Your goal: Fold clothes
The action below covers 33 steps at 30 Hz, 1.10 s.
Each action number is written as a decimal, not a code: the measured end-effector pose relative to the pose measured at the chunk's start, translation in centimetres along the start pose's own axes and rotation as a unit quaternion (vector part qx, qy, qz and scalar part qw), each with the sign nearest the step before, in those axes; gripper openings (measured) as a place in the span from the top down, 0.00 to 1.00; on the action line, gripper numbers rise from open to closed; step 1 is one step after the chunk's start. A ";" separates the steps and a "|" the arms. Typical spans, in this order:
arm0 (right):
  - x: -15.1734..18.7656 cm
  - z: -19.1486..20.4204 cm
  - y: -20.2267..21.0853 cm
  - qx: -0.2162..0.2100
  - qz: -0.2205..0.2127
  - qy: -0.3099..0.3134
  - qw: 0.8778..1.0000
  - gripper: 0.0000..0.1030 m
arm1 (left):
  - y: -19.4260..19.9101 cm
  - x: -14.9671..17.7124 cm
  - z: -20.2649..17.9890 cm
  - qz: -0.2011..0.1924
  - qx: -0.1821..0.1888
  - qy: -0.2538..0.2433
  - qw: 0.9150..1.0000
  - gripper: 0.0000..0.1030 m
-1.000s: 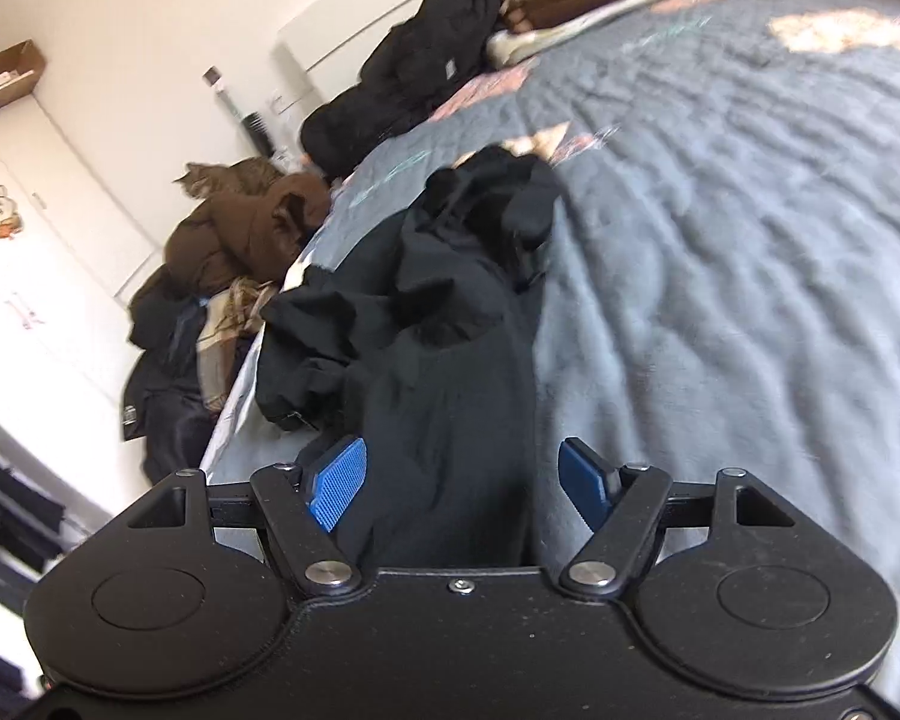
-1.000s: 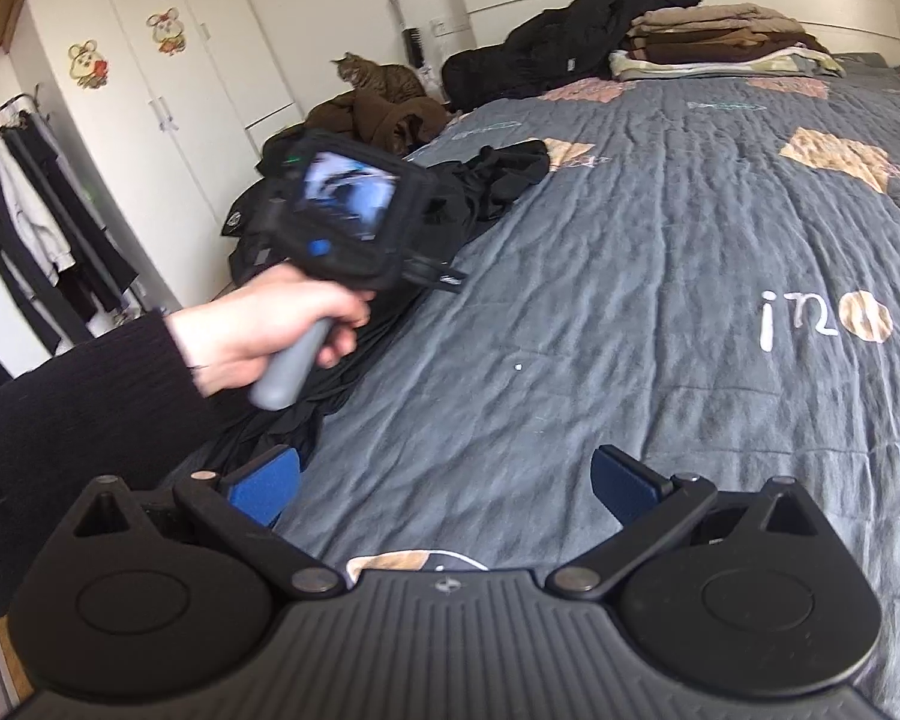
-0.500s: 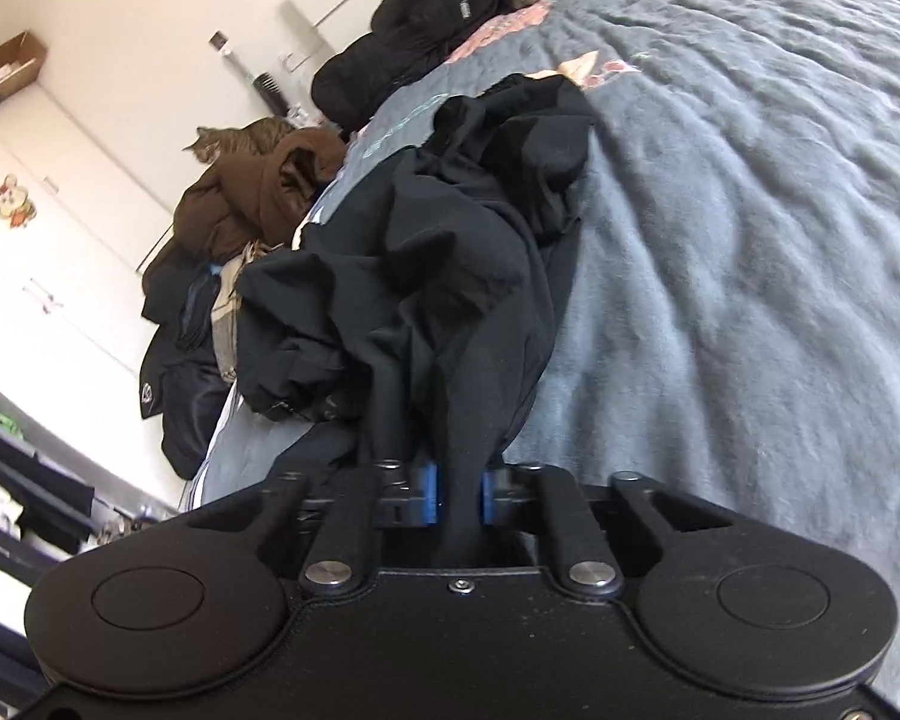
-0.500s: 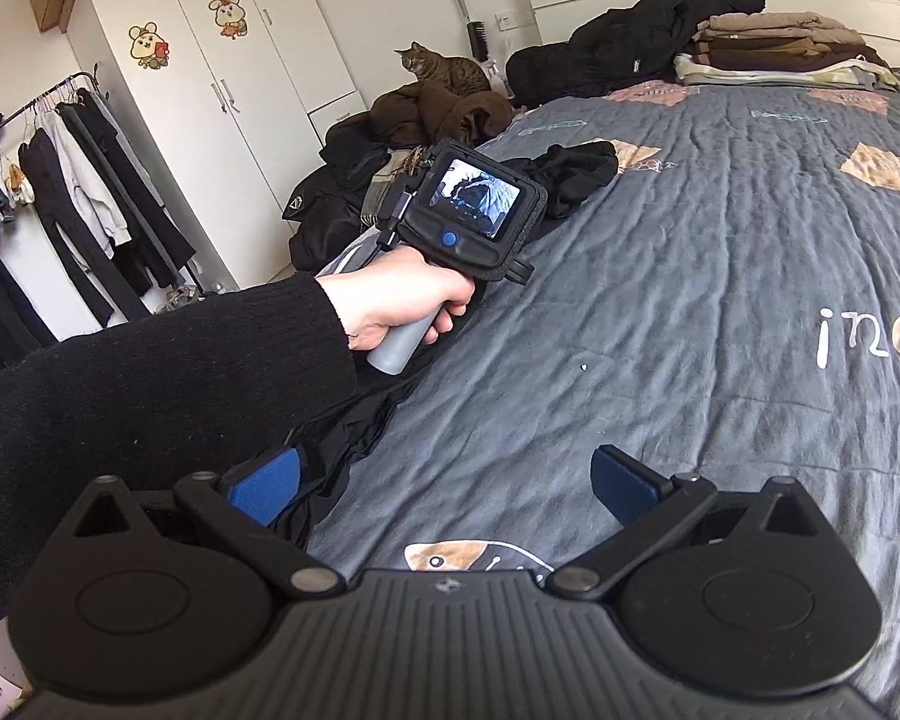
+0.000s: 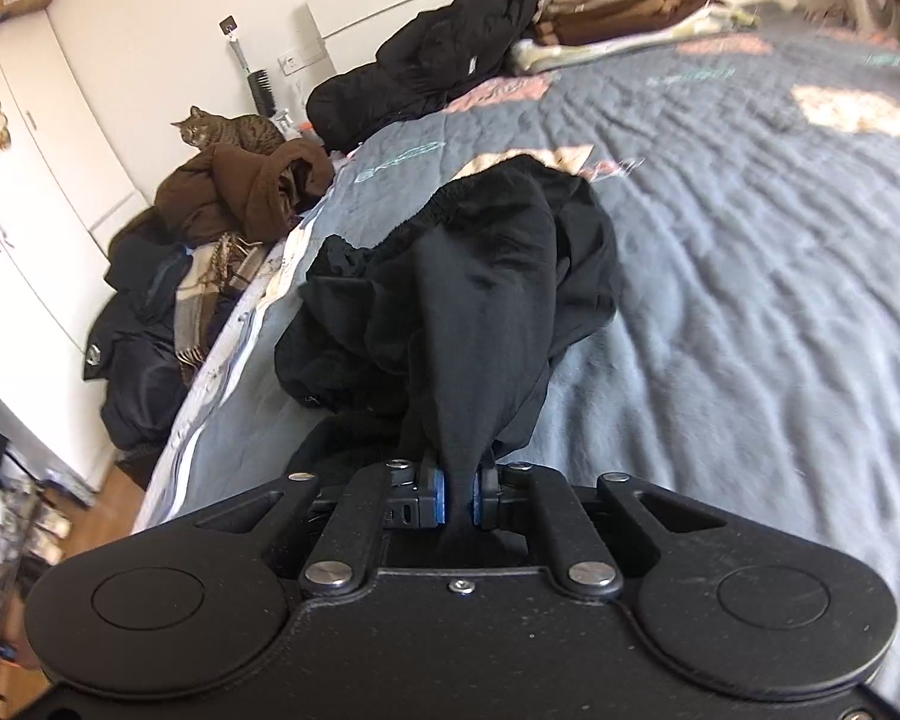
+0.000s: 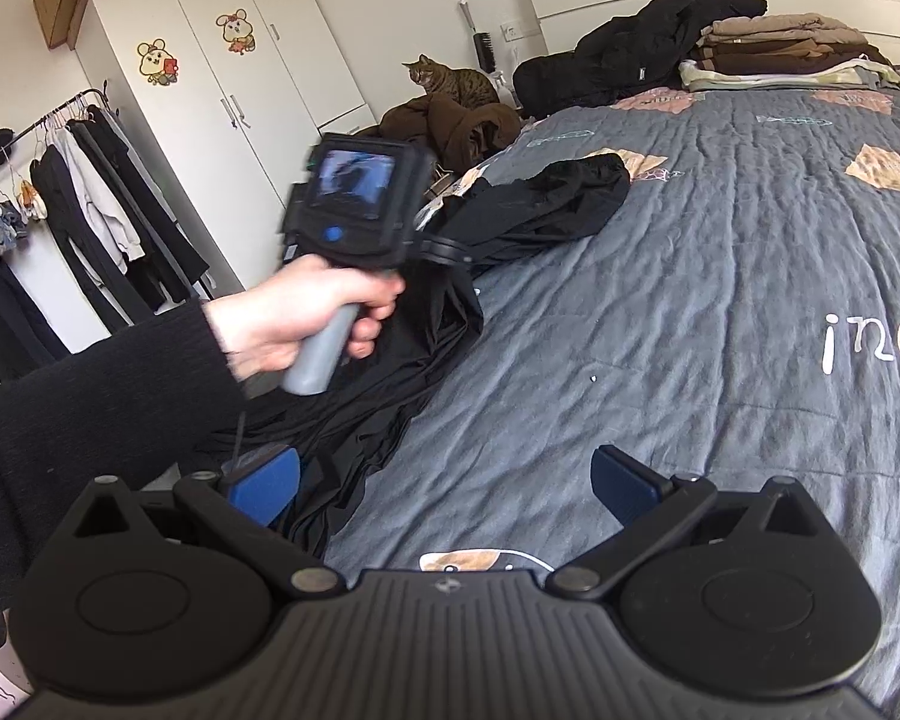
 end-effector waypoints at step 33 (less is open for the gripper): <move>0.5 -2.1 0.5 0.017 0.002 -0.024 1.000 0.00 | 10.6 2.1 9.2 -0.038 0.090 0.013 0.995 0.20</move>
Point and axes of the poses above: each gripper's, at about its wrist camera, not at the fingertips, and y roughly against the way its jaws point, z to its left, x to its underside, the point moved 7 cm from there along -y, roughly the way its jaws point, and after that the axes turned 8 degrees about -x, right-handed, at the moved point
